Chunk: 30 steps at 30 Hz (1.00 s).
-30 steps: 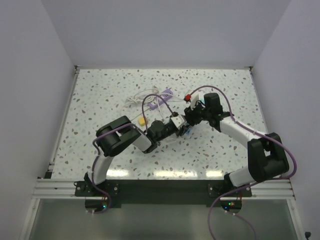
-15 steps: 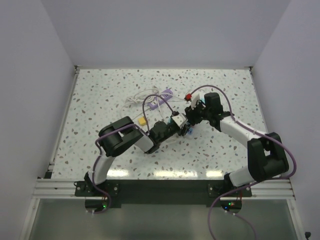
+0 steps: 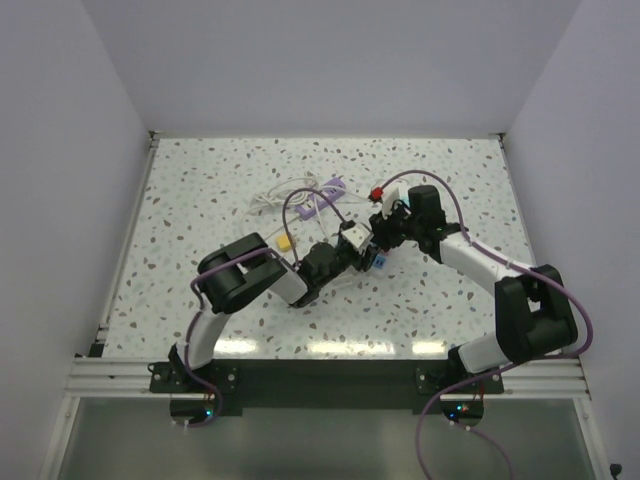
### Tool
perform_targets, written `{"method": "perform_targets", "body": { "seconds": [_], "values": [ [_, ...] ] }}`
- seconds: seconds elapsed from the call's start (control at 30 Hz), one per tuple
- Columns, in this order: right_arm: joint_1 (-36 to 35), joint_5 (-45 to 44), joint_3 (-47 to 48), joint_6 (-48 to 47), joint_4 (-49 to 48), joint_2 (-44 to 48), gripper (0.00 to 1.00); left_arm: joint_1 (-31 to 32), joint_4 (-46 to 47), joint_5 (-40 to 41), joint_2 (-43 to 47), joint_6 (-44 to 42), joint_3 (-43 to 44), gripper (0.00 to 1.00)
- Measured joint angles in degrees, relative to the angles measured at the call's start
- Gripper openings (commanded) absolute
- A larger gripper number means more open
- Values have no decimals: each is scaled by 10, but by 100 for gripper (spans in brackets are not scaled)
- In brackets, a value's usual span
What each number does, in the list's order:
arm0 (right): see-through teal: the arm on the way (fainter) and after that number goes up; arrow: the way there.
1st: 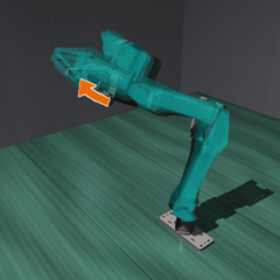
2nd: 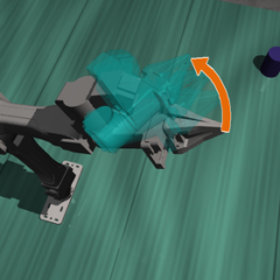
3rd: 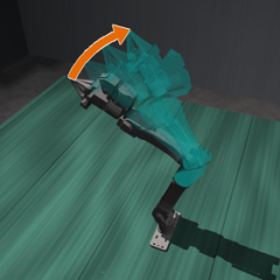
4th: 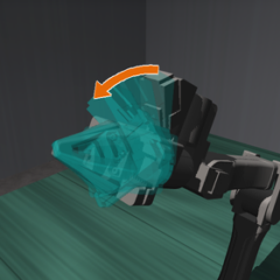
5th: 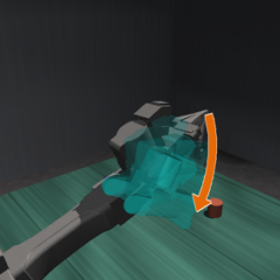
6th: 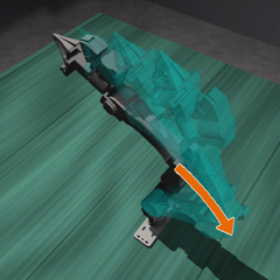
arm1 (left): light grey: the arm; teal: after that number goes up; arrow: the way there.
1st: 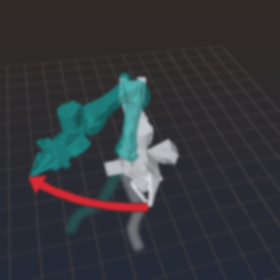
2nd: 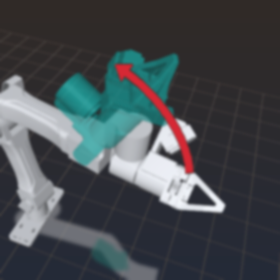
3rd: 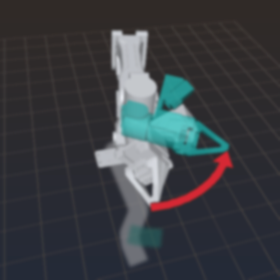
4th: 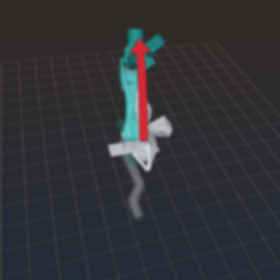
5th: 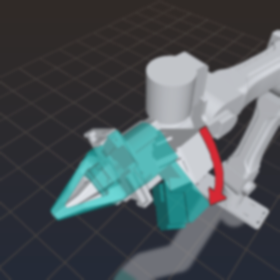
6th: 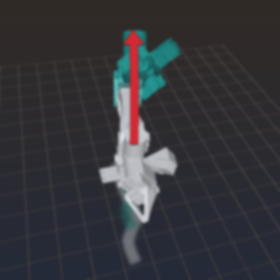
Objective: Insert the plug
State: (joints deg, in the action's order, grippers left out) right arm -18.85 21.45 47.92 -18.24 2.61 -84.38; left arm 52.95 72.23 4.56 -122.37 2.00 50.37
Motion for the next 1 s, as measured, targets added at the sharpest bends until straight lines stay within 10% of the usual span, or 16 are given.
{"method": "perform_targets", "body": {
  "seconds": [0.27, 0.67, 1.0],
  "values": [
    [0, 0, 0, 2, 0, 0, 0, 8, -3, 2, -20, 10, 25, 60],
    [1, -12, 2, 9, 7, 5, 3, 12, -15, 13, -32, 19, 42, 23],
    [1, -29, -7, 18, 12, 22, 55, 15, -24, 17, -34, 19, 49, 0]
  ]
}}
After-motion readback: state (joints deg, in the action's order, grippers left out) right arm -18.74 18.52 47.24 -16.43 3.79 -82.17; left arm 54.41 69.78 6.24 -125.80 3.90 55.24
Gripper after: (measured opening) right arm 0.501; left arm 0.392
